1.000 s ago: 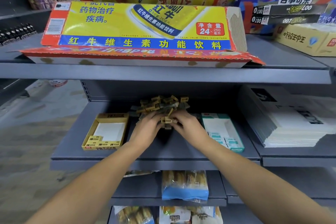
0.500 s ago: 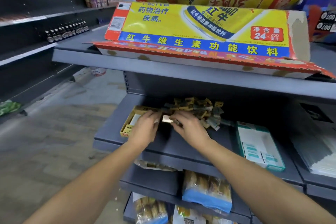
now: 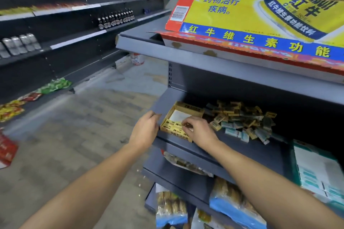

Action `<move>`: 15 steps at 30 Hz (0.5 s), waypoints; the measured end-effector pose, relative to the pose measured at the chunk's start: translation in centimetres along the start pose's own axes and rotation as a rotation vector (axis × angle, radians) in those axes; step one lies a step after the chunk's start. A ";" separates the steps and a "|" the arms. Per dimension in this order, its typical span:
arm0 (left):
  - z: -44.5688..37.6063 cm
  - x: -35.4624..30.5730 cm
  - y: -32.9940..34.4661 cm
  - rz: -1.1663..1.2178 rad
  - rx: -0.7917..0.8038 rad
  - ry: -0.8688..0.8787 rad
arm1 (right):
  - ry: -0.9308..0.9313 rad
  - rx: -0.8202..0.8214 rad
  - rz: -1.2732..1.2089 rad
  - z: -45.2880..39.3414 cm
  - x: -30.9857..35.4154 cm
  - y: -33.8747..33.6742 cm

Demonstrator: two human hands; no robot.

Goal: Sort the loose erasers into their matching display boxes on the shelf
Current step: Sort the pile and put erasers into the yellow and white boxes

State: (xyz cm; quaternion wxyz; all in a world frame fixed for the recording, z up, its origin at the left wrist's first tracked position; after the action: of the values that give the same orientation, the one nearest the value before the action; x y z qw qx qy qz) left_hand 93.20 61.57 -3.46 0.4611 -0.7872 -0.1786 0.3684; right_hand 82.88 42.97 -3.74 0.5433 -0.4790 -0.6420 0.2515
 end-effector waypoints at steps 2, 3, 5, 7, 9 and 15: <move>-0.1 0.1 0.2 0.005 -0.003 -0.001 | 0.024 0.003 -0.010 -0.1 -0.1 0.1; -0.1 0.1 0.2 0.003 -0.003 -0.003 | 0.039 0.002 -0.020 -0.2 -0.2 0.1; -0.1 0.0 0.4 0.006 0.003 -0.010 | 0.059 -0.002 -0.026 -0.3 -0.3 0.1; -0.2 -0.1 0.5 0.009 0.011 -0.006 | 0.064 -0.010 -0.013 -0.3 -0.2 0.2; -0.3 -0.2 0.6 0.010 0.013 0.004 | 0.075 -0.021 -0.005 -0.2 0.0 0.2; -0.4 -0.3 0.8 0.024 0.001 0.009 | 0.056 -0.005 -0.017 -0.1 -0.1 0.3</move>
State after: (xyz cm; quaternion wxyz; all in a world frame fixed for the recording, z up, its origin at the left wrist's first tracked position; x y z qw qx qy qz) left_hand 93.28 60.80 -3.89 0.4581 -0.7906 -0.1670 0.3705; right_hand 83.04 42.98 -4.01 0.5621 -0.4817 -0.6311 0.2318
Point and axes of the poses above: each hand's wrist, its own z-axis away from the middle knuckle, its own y-axis out of the palm, x = y × z, the point moved 1 cm from there along -z, towards the middle knuckle, and after that the axes turned 2 degrees about -y, right-handed, at the moved point
